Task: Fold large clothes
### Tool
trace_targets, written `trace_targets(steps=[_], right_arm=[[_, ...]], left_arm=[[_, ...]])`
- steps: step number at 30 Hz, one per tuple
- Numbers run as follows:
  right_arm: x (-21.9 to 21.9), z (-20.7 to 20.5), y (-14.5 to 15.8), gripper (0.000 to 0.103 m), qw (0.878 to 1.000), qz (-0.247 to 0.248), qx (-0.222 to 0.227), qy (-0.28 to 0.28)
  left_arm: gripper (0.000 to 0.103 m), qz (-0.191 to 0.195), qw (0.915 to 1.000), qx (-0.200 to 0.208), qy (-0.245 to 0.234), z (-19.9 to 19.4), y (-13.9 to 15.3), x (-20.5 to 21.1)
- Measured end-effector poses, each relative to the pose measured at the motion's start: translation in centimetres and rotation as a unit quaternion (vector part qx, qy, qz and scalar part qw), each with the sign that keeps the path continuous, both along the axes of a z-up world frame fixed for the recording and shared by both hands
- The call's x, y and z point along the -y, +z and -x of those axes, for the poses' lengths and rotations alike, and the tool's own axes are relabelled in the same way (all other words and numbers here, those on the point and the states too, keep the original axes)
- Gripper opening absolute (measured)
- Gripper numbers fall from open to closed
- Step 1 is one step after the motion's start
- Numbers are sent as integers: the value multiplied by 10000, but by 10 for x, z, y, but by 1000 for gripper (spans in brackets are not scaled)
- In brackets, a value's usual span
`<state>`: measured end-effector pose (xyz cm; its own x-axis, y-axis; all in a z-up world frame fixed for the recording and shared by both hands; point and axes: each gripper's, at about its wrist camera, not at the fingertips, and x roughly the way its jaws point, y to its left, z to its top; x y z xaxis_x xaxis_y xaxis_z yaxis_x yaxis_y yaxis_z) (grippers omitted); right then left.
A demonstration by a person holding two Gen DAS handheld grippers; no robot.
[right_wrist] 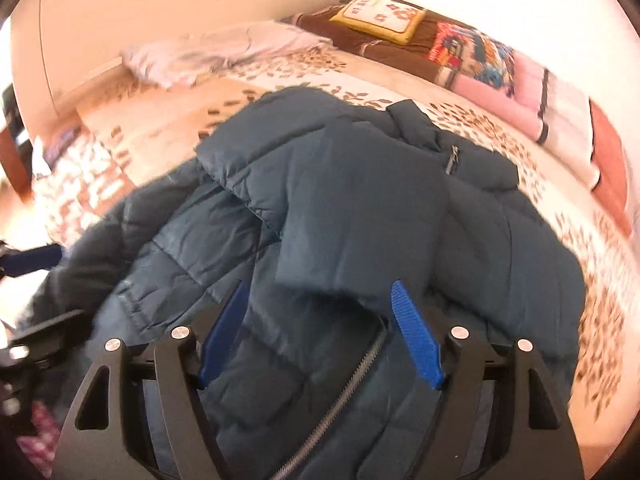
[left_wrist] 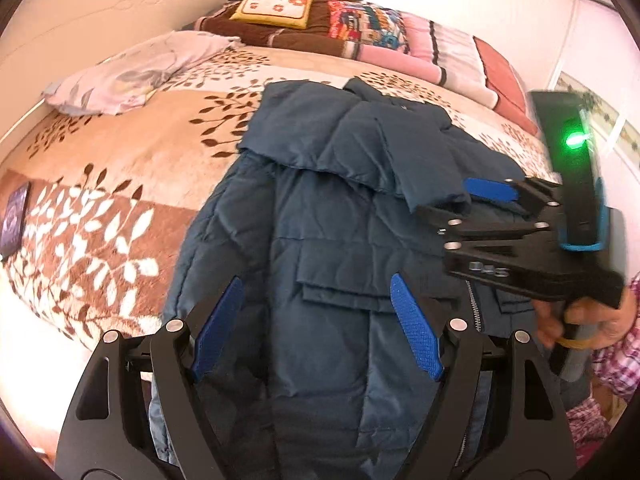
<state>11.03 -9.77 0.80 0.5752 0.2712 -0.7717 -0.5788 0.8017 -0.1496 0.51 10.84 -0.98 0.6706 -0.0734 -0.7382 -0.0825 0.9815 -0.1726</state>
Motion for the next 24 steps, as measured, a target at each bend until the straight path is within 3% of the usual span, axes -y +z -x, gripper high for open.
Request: trace_targets(steps=[5, 7, 9, 13, 19, 24], right_arm=[[-20, -14, -21, 71, 9985, 533, 134, -66], [-23, -17, -27, 52, 9968, 746, 255, -132], [-20, -22, -28, 39, 9967, 749, 199, -223], [3, -34, -12, 22, 9985, 39, -145, -525], [59, -45, 28, 18, 9858, -1165, -307, -1168], [123, -63, 31, 17, 9611, -1833, -568, -1984]], left_arm=[[76, 248, 9996, -24, 127, 1, -7, -12], [76, 289, 9995, -20, 146, 2, -8, -14], [76, 313, 9994, -7, 163, 2, -8, -15], [76, 322, 9993, -13, 179, 2, -9, -16], [76, 175, 9998, -6, 97, 0, -8, -9], [76, 19, 10000, 1, -43, -1, -5, 1]])
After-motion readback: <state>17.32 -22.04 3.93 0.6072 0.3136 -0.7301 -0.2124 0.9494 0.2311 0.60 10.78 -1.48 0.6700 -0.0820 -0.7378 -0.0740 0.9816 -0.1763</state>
